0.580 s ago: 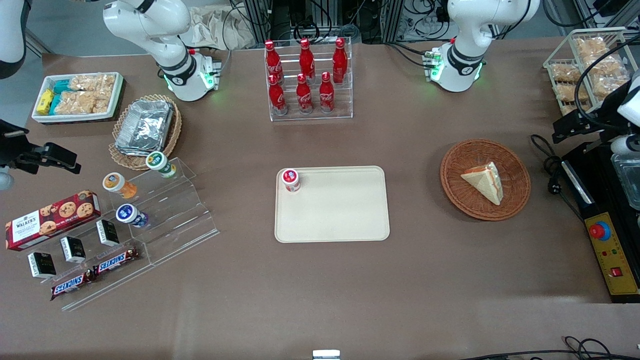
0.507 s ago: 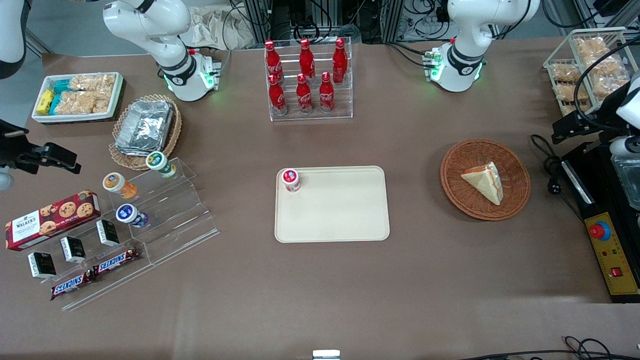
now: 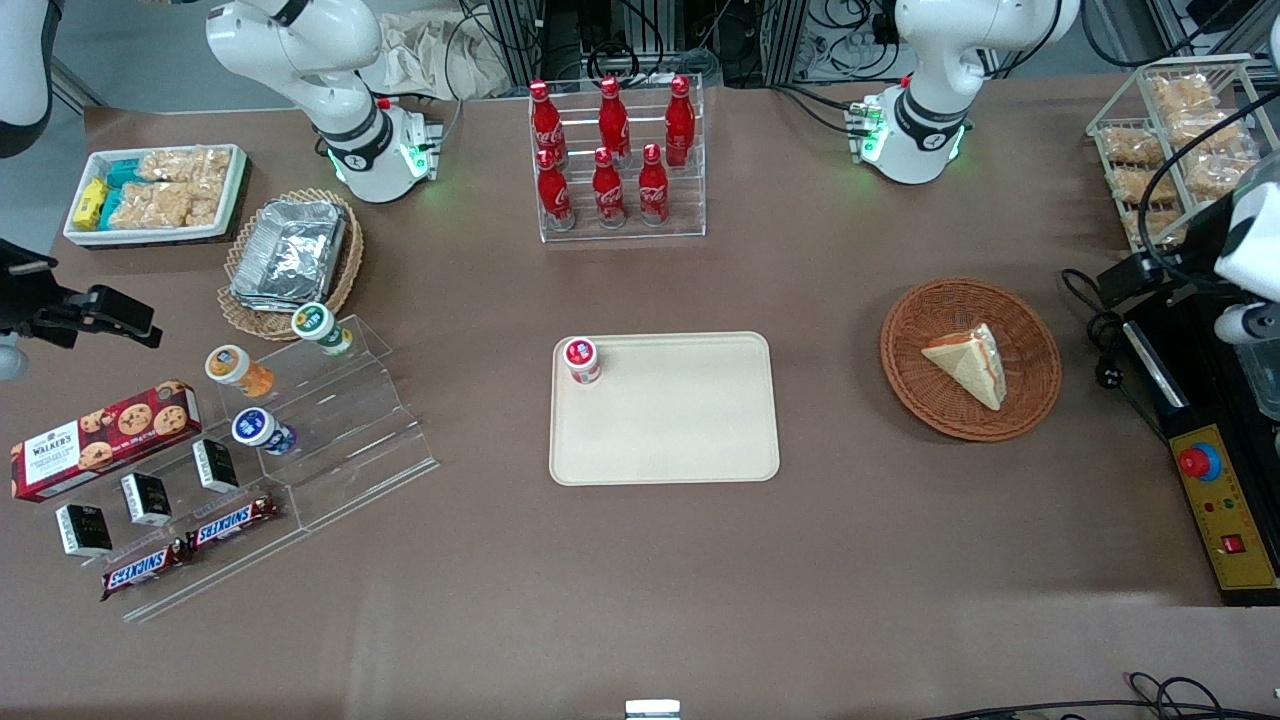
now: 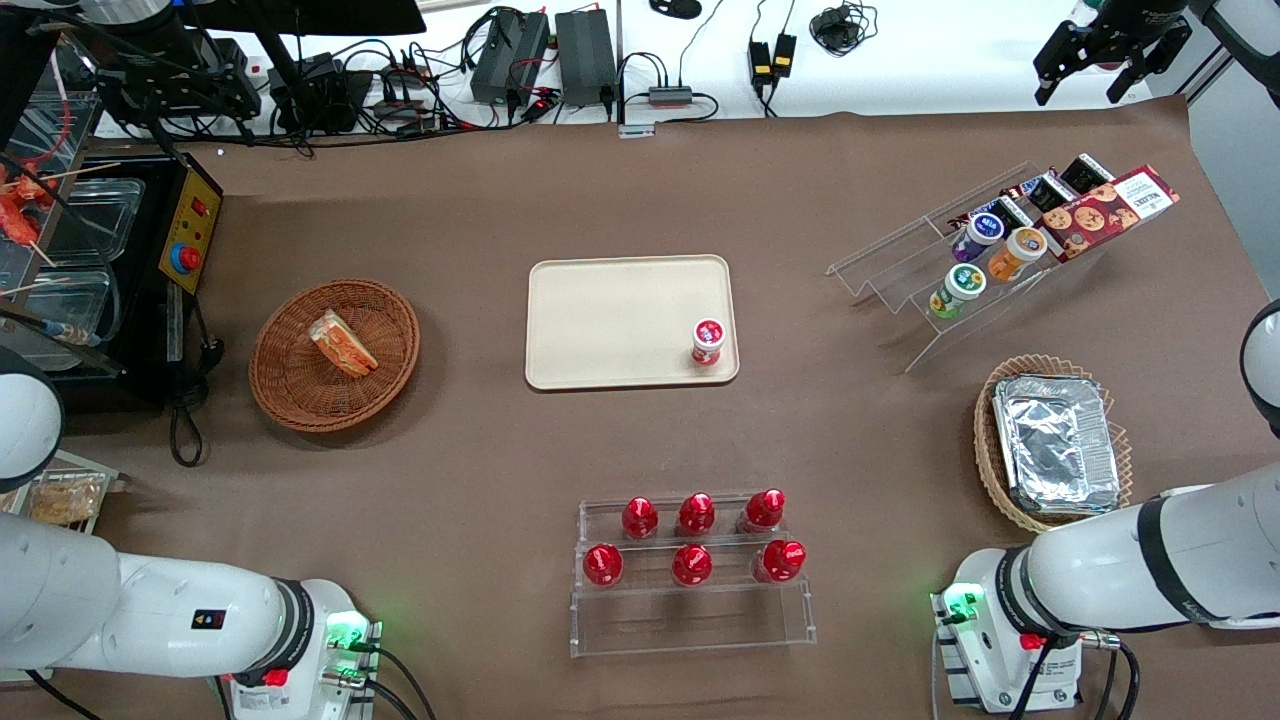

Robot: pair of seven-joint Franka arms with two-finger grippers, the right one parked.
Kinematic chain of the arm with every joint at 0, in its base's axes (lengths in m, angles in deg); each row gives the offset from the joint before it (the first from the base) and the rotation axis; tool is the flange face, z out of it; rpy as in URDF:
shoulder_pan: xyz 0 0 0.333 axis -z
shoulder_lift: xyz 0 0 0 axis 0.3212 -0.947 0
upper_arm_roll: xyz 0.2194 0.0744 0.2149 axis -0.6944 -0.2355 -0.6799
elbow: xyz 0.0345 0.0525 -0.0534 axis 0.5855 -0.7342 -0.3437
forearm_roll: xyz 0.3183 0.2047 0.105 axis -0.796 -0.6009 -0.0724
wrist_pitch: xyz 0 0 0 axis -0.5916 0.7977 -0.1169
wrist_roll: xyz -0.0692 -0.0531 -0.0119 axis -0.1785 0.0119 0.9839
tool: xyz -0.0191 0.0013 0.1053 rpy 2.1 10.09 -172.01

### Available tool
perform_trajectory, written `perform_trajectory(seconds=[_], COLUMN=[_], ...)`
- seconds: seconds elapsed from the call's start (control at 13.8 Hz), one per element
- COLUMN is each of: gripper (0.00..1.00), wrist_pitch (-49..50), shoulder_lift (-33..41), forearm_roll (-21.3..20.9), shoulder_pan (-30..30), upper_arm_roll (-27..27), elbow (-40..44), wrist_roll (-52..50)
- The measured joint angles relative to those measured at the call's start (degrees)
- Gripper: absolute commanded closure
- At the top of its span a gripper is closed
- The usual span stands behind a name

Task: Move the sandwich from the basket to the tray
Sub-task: 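Move the left gripper over the wrapped sandwich in the wicker basket, then lower the open left gripper around the sandwich's edge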

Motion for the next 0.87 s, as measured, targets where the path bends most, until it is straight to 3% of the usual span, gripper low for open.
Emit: perform_trajectory(seconds=[0.22, 0.65, 0.87], gripper=[0.0, 0.0, 0.0], wrist_pitch=[-5.82, -28.42, -33.29], shoulder_lift=[0.23, 7.64, 7.54], forearm_roll=[0.8, 0.89, 1.03], shoulder_pan=[0.11, -0.1, -0.1], upper_arm_roll=[0.19, 0.01, 0.02], elbow=[-4.48, -31.22, -37.6], wrist_roll=[-12.54, -24.66, -28.42])
